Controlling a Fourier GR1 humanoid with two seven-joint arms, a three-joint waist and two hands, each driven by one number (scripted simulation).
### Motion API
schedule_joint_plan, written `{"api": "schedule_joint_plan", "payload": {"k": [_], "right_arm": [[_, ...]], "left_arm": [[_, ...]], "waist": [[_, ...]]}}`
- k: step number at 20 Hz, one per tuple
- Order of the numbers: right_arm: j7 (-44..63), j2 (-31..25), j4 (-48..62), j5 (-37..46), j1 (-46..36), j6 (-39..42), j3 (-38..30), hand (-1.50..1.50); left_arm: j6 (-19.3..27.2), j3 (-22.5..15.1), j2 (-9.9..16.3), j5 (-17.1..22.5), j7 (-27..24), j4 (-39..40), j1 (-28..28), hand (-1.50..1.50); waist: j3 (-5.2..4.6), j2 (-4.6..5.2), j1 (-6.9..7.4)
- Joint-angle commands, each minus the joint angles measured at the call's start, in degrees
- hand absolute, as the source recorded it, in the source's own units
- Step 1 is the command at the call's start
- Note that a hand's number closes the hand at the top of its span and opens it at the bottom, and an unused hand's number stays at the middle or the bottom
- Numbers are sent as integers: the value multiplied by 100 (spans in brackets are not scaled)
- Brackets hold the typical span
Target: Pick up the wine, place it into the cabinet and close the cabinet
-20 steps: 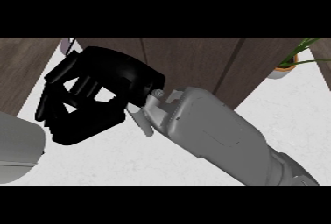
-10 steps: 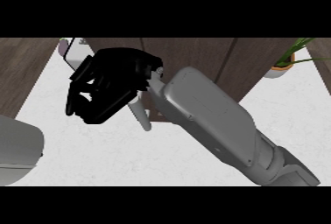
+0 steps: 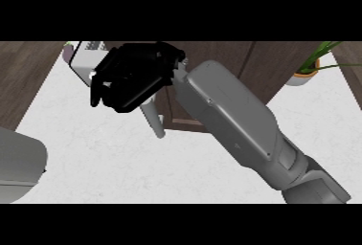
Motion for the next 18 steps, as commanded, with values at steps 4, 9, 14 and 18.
{"api": "schedule_joint_plan", "payload": {"k": [4,9,14,18], "right_arm": [[-459,-389,908,91,-155,228,-586,150],[-958,-739,943,518,-184,-288,-779,150],[-1356,-931,858,816,-90,-622,-849,150],[-1475,-922,877,852,-21,-626,-883,150]], "left_arm": [[-110,612,-48,101,-139,612,-118,-150],[169,587,-129,-137,-56,410,-151,-150],[91,534,-108,-177,111,421,-236,-150],[224,490,-211,-279,101,264,-250,-150]], "waist": [[8,103,6],[12,99,24],[6,113,-64],[10,116,-74]]}}
